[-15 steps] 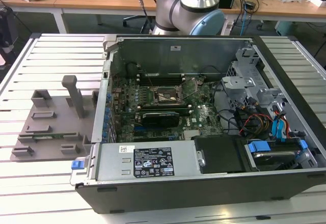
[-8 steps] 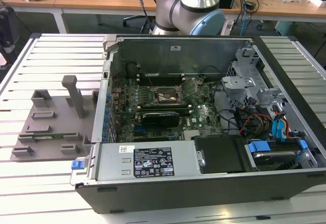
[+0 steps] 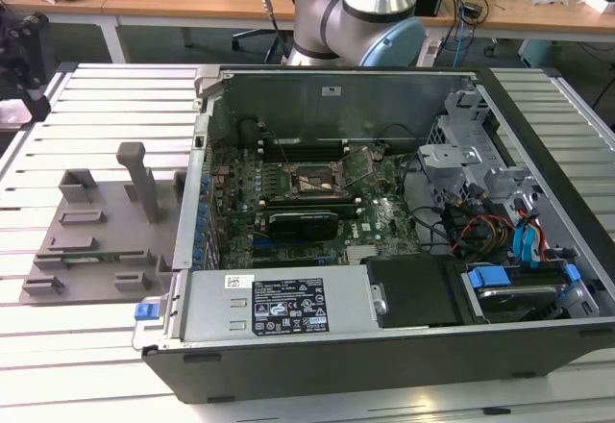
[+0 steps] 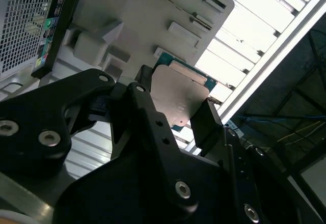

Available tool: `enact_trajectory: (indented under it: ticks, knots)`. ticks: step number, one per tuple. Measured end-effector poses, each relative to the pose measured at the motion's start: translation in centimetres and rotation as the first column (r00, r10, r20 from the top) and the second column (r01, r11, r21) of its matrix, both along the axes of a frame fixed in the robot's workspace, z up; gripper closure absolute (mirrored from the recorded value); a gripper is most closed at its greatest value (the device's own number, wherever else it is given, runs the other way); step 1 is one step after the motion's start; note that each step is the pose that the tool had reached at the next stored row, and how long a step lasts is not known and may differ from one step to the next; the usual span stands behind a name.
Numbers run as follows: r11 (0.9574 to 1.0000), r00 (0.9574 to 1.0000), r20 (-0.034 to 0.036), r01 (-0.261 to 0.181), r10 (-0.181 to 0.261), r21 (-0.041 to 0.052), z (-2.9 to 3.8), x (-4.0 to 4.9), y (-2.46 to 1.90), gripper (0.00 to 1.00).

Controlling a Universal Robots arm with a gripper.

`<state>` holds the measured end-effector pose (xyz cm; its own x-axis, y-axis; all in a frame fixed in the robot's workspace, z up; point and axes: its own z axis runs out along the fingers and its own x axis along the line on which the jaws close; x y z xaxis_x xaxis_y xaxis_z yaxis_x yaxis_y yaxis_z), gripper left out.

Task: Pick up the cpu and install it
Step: 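Pick up the cpu and move it towards the insertion slot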

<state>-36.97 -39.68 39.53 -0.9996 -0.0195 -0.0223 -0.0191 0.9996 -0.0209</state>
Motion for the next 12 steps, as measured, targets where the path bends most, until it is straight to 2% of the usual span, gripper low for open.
enact_trajectory:
  ticks: [6, 12]
  knots:
    - [1.0, 1.0, 0.0, 0.0, 0.0, 0.0001, 0.0, 1.32, 0.0, 0.45]
    - [1.0, 1.0, -0.0002, 0.0, 0.0, 0.0, 0.0, 3.17, 0.0, 0.45]
